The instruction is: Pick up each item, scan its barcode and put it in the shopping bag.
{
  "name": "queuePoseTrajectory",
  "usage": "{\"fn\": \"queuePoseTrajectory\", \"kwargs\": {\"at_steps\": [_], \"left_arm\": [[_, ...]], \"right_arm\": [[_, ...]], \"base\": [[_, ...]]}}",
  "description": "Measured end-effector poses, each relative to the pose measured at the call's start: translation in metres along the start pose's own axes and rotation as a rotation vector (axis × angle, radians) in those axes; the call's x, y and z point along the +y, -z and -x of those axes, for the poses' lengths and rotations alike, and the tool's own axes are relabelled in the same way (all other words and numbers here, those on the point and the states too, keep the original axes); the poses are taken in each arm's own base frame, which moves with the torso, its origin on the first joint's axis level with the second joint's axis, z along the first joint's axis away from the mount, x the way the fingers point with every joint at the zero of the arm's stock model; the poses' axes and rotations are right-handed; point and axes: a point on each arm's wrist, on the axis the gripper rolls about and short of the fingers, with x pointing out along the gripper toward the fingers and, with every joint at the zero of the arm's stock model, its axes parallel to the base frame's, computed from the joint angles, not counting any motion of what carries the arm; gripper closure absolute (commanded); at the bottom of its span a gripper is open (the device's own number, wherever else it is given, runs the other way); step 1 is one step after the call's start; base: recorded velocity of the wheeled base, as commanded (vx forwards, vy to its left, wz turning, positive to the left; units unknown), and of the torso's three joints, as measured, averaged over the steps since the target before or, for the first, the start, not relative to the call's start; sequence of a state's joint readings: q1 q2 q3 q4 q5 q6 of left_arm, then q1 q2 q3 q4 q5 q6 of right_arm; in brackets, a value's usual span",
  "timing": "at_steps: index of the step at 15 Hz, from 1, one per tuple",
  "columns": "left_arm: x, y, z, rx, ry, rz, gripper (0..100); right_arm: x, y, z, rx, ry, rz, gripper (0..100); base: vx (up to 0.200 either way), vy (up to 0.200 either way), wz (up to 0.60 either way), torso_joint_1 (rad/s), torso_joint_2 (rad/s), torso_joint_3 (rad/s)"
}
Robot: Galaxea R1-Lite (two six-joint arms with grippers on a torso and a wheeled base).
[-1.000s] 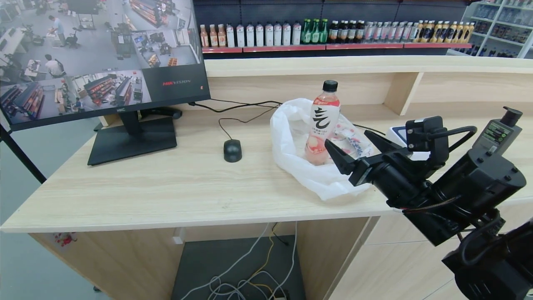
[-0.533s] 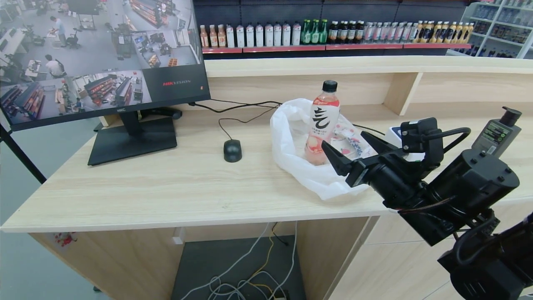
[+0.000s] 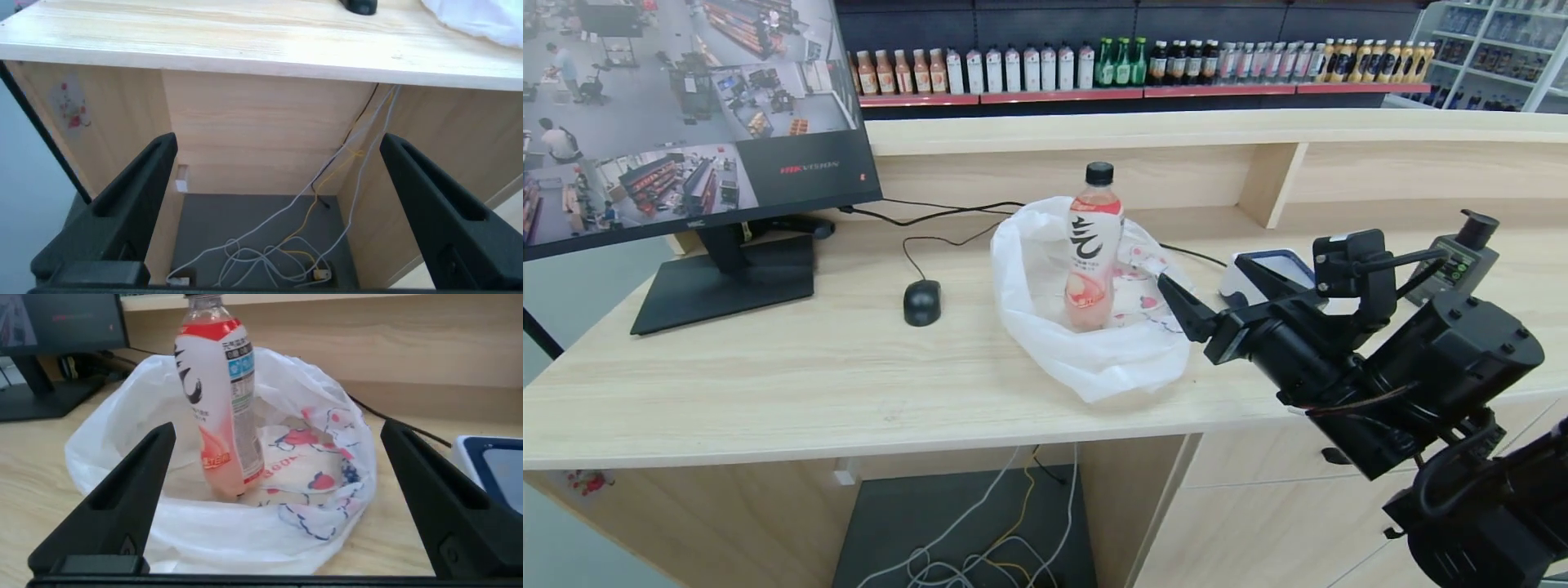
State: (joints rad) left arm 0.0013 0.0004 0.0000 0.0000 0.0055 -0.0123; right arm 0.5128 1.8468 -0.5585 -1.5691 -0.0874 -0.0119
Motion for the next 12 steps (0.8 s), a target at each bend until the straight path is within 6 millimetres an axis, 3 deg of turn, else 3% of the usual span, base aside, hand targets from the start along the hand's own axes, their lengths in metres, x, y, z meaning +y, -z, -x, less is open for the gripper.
{"fn": "queuePoseTrajectory", "kwargs": {"at_steps": [12], "left_arm": [[0.0, 0.0, 0.0, 0.0, 0.0, 0.003, 0]], "right_arm": [[0.0027, -0.0066, 0.0074, -0.008, -0.011, -0.004, 0]], "base": [[0.0, -0.2, 0.0, 0.004, 0.0, 0.002]]}}
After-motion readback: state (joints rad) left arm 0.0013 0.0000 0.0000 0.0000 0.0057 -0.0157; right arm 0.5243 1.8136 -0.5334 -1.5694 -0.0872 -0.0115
